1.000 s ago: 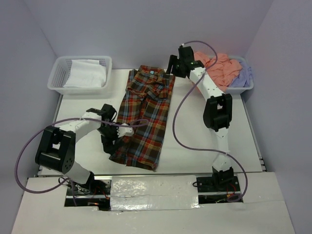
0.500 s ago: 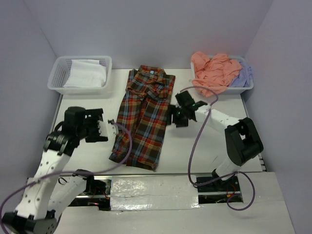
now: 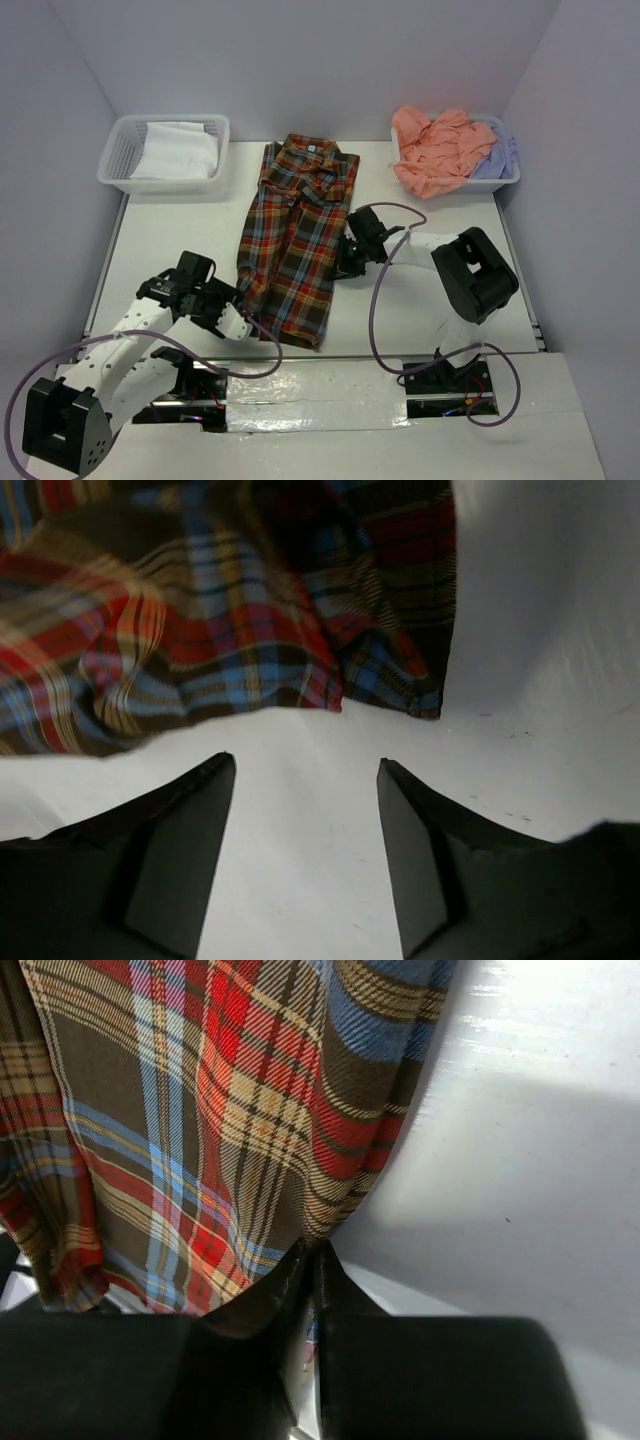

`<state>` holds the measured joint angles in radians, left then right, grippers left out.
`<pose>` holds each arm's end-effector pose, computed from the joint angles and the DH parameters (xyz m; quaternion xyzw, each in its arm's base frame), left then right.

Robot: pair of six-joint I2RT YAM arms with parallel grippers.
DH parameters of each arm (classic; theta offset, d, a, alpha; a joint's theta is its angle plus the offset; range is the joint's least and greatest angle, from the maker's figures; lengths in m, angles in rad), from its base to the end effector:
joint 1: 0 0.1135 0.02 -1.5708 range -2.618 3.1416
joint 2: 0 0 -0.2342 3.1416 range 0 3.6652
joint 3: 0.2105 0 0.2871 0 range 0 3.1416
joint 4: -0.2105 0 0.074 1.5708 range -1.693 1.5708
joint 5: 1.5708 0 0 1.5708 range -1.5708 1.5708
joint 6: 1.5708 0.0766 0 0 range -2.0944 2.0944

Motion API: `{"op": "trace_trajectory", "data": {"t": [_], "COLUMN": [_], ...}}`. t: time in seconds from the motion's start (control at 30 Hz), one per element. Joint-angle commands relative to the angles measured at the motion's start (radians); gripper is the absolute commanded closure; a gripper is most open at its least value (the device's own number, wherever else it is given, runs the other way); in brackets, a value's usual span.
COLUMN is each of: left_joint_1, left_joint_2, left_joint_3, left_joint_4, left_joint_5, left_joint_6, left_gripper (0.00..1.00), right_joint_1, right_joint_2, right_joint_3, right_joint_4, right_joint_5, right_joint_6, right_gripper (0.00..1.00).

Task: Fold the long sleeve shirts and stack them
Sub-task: Fold the shirt

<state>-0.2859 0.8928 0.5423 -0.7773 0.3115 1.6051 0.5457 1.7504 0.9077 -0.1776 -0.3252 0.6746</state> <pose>0.2048 -0.0847 0.1231 0.8014 0.5365 0.0134 0.2642 0.3037 0.2130 0.0493 0.0173 0.9505 0.2814 0.1305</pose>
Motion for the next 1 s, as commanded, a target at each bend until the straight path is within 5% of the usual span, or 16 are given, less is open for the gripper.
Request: {"op": "trace_trajectory", "data": {"t": [0.0, 0.17, 0.4, 0.47, 0.5, 0.57, 0.8, 0.97], "left_joint_1": [-0.013, -0.036, -0.131, -0.168, -0.185, -0.246, -0.467, -0.576], "left_joint_2": [0.009, -0.005, 0.05, 0.06, 0.069, 0.081, 0.11, 0.164], "left_joint_3": [-0.048, -0.13, -0.079, -0.067, -0.067, -0.071, -0.1, -0.14], "left_joint_4": [0.039, 0.107, 0.141, 0.148, 0.157, 0.208, 0.472, 0.639], "left_joint_5": [0.049, 0.086, 0.141, 0.155, 0.155, 0.149, 0.114, 0.095], "left_joint_6": [0.185, 0.262, 0.096, 0.046, 0.029, -0.035, -0.217, -0.234], "left_gripper": [0.25, 0.16, 0.11, 0.09, 0.09, 0.09, 0.1, 0.09], "right_joint_1": [-0.01, -0.084, -0.283, -0.283, -0.276, -0.238, -0.133, 0.009], "right_joint_2": [0.021, -0.015, -0.107, -0.112, -0.108, -0.109, -0.339, -0.404], "right_joint_3": [-0.041, -0.061, -0.046, -0.023, 0.011, 0.055, 0.056, 0.056], "right_joint_4": [0.07, 0.018, -0.123, -0.17, -0.195, -0.281, -0.395, -0.318], "right_joint_5": [-0.023, -0.003, 0.078, 0.086, 0.092, 0.149, 0.317, 0.238], "right_joint_6": [0.008, -0.046, -0.24, -0.298, -0.344, -0.374, -0.27, -0.216], "right_gripper": [0.93, 1.0, 1.0, 0.88, 0.63, 0.47, 0.41, 0.43]}}
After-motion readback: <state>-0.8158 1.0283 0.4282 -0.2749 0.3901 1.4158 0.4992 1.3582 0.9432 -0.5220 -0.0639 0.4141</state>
